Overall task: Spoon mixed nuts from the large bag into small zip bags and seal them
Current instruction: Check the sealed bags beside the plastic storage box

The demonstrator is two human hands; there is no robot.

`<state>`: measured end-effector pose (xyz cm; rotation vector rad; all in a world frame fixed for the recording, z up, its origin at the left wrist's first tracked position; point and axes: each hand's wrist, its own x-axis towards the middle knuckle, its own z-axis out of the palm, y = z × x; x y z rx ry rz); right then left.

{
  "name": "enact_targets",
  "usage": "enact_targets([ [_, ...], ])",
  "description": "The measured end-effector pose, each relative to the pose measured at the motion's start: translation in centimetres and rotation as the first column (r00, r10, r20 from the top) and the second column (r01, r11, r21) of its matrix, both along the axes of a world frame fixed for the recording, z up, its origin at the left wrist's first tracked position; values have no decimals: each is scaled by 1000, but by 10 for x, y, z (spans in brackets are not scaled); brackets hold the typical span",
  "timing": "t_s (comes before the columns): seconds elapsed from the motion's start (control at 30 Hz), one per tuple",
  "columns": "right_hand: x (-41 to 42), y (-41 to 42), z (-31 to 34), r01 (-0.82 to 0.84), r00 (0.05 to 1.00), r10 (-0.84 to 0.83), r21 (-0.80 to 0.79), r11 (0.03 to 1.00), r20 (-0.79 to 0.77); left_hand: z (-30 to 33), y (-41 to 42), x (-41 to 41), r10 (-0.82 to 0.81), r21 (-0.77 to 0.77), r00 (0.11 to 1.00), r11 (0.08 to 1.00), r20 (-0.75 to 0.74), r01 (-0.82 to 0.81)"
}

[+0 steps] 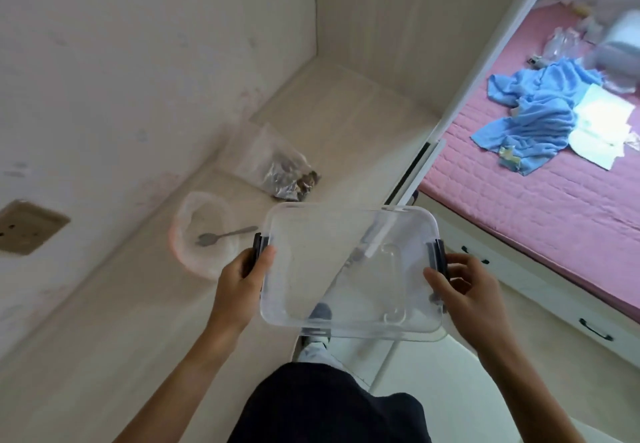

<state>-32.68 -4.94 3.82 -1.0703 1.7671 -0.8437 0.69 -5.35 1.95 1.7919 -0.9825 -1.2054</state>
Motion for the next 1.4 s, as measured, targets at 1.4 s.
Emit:
enact_targets([
  [1.4,121,-241,-67,-907,340,936,230,353,-94,-60,60,-55,791,106,547,540,274,-835],
])
